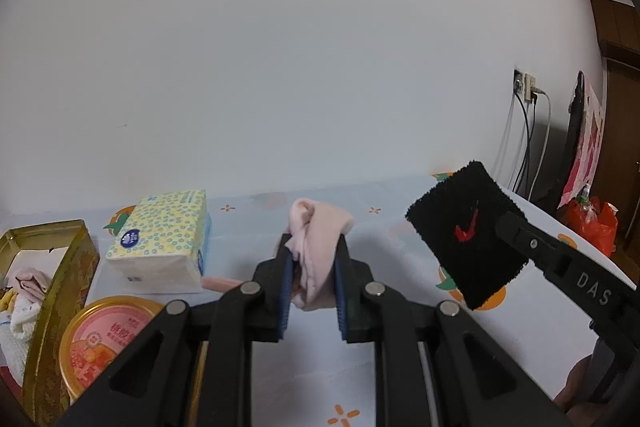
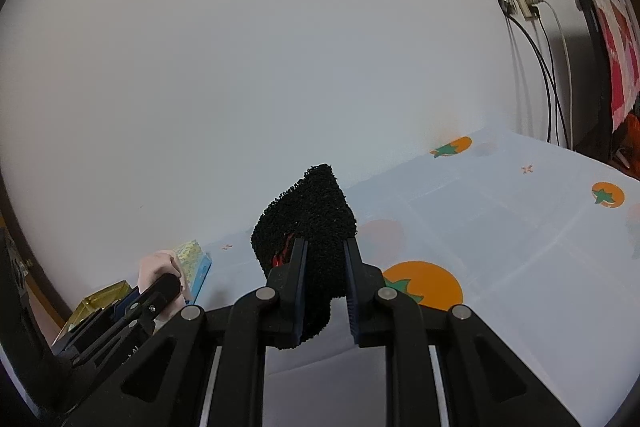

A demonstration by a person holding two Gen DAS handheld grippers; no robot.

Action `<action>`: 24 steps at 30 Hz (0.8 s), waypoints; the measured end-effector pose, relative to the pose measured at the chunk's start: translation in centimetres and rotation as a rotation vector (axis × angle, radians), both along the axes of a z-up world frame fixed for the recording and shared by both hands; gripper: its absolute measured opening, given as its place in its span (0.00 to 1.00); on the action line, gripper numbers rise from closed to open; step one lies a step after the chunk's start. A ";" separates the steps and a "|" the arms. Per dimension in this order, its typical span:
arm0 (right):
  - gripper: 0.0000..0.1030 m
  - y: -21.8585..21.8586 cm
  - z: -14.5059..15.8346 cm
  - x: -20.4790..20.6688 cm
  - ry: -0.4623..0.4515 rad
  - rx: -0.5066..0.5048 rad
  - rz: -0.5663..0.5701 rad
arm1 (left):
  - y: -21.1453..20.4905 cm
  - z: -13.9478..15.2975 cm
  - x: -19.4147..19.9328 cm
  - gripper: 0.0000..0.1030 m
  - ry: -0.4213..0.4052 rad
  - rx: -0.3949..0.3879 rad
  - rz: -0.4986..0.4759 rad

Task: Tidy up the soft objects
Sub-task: 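Carry the pink hair tie and black wristband over the gold tray with both tools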

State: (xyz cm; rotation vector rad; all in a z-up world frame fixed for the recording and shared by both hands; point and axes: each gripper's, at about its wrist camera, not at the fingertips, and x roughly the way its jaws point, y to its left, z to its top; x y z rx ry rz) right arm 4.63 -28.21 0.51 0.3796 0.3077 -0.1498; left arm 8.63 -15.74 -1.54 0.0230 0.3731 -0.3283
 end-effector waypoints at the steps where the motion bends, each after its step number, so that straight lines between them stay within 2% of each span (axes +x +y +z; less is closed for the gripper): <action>1: 0.19 0.2 0.0 -0.1 -0.002 -0.002 0.000 | 0.0 0.0 -0.1 0.15 -0.001 -0.001 0.001; 24: 0.19 5.2 0.6 -2.1 -0.044 -0.023 0.023 | 3.6 -0.2 -2.1 0.15 -0.009 0.006 -0.003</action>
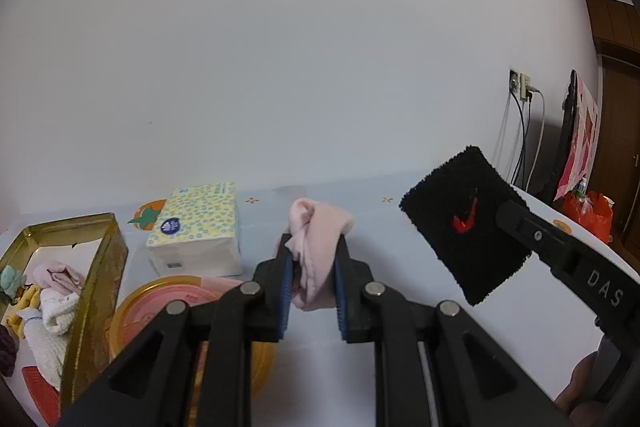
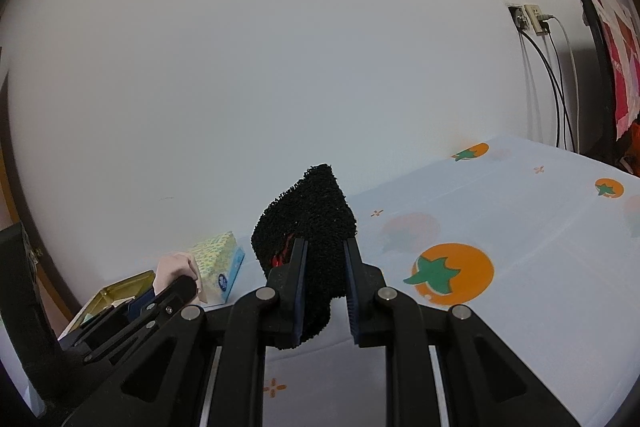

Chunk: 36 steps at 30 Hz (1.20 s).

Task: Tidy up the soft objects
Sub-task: 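Carry the pink hair tie and black wristband over the gold tray with both tools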

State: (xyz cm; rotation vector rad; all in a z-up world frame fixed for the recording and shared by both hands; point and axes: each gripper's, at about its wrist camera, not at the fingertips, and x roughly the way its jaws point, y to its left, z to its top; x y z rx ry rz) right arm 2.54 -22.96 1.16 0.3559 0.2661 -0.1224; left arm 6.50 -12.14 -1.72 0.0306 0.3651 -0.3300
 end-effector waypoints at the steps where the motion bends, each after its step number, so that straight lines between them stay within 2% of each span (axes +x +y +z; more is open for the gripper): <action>1: 0.19 0.2 0.0 0.0 0.001 0.002 0.001 | 0.2 0.0 0.0 0.15 0.000 -0.001 0.001; 13: 0.19 3.7 0.2 0.0 -0.028 0.001 0.022 | 3.4 0.6 -1.0 0.15 -0.028 -0.008 0.010; 21: 0.19 5.5 0.3 0.7 -0.047 0.047 0.047 | 6.0 1.4 -1.0 0.15 -0.063 -0.006 0.025; 36: 0.19 10.8 0.6 3.4 -0.058 0.059 0.152 | 10.6 2.4 -0.1 0.15 -0.072 -0.012 0.080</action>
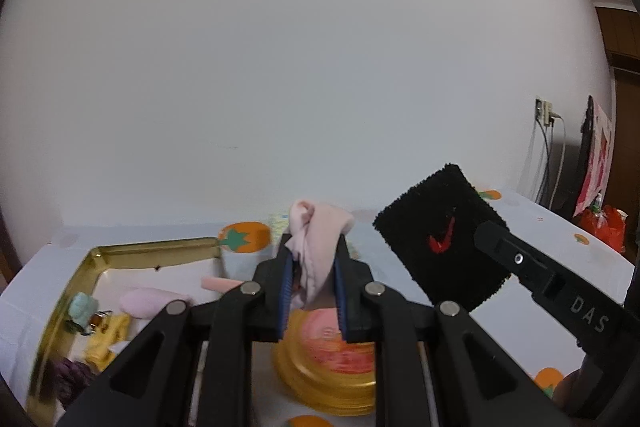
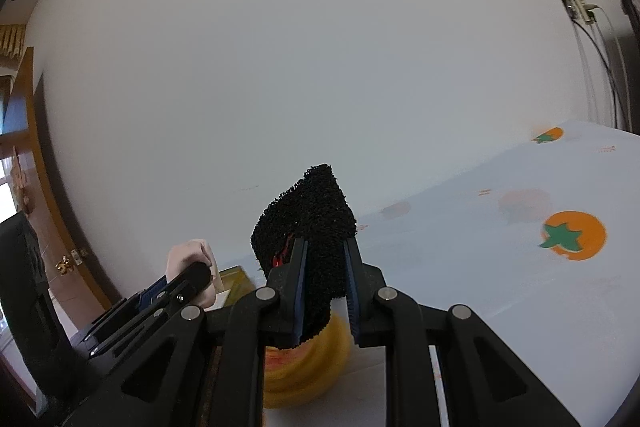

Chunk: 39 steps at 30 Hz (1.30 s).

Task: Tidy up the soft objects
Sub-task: 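Carry the pink hair tie and black wristband over the gold tray with both tools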

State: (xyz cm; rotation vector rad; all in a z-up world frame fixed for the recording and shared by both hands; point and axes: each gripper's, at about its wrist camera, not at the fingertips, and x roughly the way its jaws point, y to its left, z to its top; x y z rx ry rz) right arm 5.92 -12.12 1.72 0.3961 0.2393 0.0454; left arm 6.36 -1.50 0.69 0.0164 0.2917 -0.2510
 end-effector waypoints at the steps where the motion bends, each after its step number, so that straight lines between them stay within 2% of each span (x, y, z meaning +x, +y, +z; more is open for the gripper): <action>1: 0.19 0.5 0.0 0.4 0.000 0.002 0.009 | 0.6 0.1 0.2 0.15 0.005 0.000 0.012; 11: 0.19 5.2 0.6 3.6 -0.014 0.006 0.101 | 6.0 1.2 2.7 0.15 0.086 -0.025 0.116; 24: 0.19 11.4 2.1 6.8 -0.028 -0.002 0.188 | 9.7 1.8 3.9 0.15 0.120 0.034 0.257; 29: 0.19 13.1 2.6 8.1 -0.031 0.006 0.215 | 11.6 2.1 4.6 0.15 0.146 0.026 0.308; 32: 0.19 13.9 2.7 8.7 -0.023 0.011 0.234 | 12.7 2.0 5.3 0.15 0.169 0.038 0.350; 35: 0.19 14.4 2.5 9.2 -0.009 0.002 0.240 | 13.7 1.6 5.8 0.15 0.219 0.013 0.371; 39: 0.19 14.8 2.4 10.0 0.030 0.002 0.242 | 13.9 1.5 6.3 0.15 0.232 0.031 0.389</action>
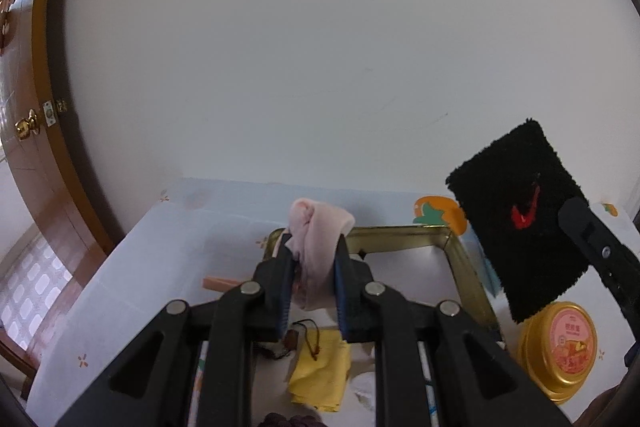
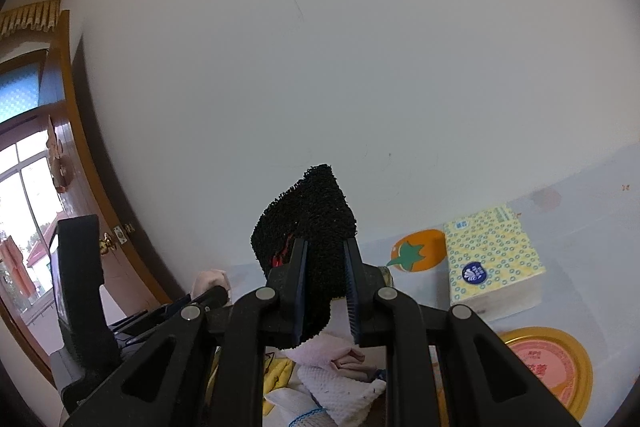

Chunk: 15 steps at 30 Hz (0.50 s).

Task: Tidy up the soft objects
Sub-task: 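Carry the pink hair tie and black wristband over the gold tray with both tools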

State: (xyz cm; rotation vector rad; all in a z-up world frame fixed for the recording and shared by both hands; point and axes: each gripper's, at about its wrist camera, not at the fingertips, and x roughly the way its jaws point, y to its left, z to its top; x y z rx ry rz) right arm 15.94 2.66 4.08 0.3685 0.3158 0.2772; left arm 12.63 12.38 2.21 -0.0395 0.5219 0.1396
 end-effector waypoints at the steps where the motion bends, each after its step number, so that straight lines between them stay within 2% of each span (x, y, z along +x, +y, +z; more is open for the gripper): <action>1: 0.19 -0.1 0.0 0.2 0.009 0.000 0.000 | 0.2 0.0 0.4 0.15 0.002 0.006 0.004; 4: 0.19 0.1 0.1 1.0 0.050 0.002 -0.006 | 0.3 0.1 0.7 0.15 0.006 0.032 0.018; 9: 0.19 0.0 0.2 2.4 0.117 0.052 0.006 | 0.0 -0.3 0.9 0.15 0.016 0.118 0.080; 15: 0.19 0.3 -0.3 3.9 0.193 0.068 0.023 | 1.0 -0.8 1.8 0.15 0.069 0.096 0.058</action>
